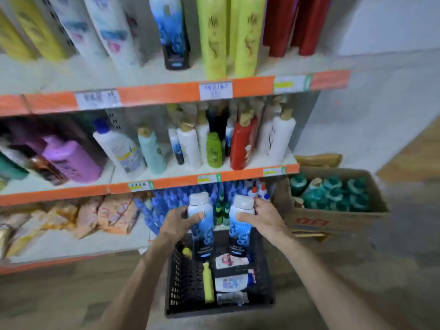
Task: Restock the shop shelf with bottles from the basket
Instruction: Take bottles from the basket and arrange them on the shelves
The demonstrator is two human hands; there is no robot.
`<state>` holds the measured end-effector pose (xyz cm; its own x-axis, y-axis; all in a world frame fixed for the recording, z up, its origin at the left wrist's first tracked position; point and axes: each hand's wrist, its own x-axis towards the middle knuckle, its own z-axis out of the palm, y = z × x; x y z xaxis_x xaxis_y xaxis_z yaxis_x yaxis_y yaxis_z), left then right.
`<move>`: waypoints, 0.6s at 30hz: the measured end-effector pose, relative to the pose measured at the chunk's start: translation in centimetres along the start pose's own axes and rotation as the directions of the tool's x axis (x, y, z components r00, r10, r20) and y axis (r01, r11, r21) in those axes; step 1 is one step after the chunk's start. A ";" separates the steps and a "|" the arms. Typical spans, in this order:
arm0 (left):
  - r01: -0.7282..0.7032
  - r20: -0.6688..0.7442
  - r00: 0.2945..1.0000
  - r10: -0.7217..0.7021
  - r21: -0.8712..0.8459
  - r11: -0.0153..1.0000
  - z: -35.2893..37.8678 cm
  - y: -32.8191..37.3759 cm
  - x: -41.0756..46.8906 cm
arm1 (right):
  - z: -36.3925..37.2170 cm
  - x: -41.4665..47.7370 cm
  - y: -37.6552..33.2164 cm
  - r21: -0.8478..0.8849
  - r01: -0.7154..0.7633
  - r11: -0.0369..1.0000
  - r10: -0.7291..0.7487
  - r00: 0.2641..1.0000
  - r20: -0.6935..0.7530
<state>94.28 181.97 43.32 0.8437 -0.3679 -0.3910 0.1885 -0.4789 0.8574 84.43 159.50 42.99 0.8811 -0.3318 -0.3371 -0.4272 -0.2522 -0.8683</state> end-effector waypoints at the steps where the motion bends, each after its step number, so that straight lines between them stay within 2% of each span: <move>1: -0.014 -0.008 1.000 0.014 0.012 1.000 -1.2 3.1 -1.6 | -1.4 -1.2 -3.2 0.001 0.006 1.000 -0.006 1.000 -0.004; 6: -0.086 -0.049 0.995 0.088 0.034 0.996 -7.0 17.7 -8.2 | -7.5 -5.8 -17.9 -0.046 0.090 0.995 -0.090 0.996 0.005; 10: -0.147 -0.090 0.984 0.154 0.082 0.986 -10.4 26.6 -11.5 | -11.2 -7.9 -26.4 -0.123 0.162 0.979 -0.162 0.987 0.012; 14: -0.196 -0.174 0.961 0.214 0.114 0.974 -12.7 33.0 -13.7 | -13.7 -8.8 -32.2 -0.126 0.241 0.962 -0.241 0.970 0.017; 18: -0.213 -0.206 0.950 0.236 0.127 0.969 -14.2 35.5 -14.4 | -14.9 -9.1 -35.3 -0.091 0.295 0.951 -0.297 0.955 -0.004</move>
<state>95.99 181.53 84.15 0.9492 -0.2982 -0.1000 -0.0611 -0.4869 0.8713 88.47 157.86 82.12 0.9674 -0.2454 -0.0626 -0.1644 -0.4206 -0.8922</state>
